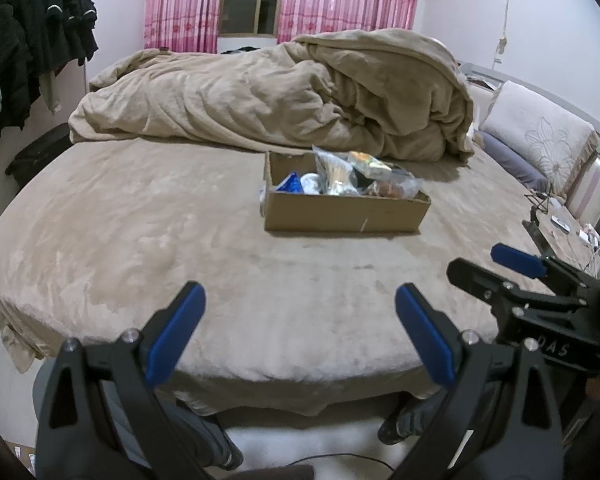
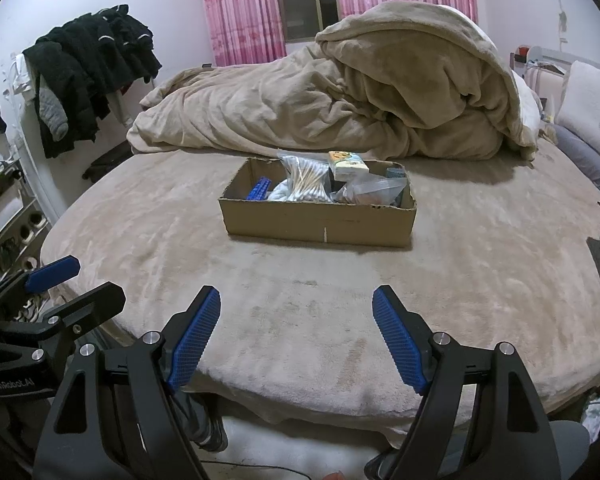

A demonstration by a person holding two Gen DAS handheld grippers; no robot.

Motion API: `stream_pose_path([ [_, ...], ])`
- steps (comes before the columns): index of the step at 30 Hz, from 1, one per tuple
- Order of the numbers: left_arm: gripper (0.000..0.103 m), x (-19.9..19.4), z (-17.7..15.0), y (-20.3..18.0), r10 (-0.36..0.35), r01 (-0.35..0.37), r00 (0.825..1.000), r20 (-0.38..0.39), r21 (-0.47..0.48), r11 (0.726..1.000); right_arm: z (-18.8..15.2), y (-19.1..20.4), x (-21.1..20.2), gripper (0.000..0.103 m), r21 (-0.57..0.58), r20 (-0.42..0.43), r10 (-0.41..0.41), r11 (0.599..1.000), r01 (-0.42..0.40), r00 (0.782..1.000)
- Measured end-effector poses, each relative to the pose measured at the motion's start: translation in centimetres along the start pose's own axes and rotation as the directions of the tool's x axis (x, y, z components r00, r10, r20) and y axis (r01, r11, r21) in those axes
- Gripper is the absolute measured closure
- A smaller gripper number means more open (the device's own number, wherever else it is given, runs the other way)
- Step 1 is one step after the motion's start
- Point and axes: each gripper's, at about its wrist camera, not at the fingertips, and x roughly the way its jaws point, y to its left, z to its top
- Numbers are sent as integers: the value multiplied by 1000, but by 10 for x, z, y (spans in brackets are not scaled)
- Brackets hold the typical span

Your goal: Organize objects

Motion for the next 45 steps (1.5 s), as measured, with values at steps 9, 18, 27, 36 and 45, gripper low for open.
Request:
stream_pose_path([
  [9, 6, -1, 0, 0, 0, 0, 1000, 2, 0, 1000, -1, 3, 1, 22, -5, 3, 4, 1000, -4, 1000],
  [18, 6, -3, 1, 1, -3, 3, 1000, 0, -15, 1000, -1, 5, 1, 22, -8, 6, 5, 1000, -5, 1000],
  [27, 6, -5, -1, 0, -4, 4, 1000, 4, -12, 1000, 0, 6, -1, 22, -10, 10, 7, 1000, -7, 1000],
  [36, 6, -5, -1, -1, -4, 4, 1000, 4, -11, 1000, 0, 5, -1, 22, -9, 11, 8, 1000, -8, 1000],
  [45, 6, -5, -4, -3, -18, 18, 1000, 5, 3, 1000, 0, 4, -2, 22, -8, 11, 8, 1000, -8, 1000],
])
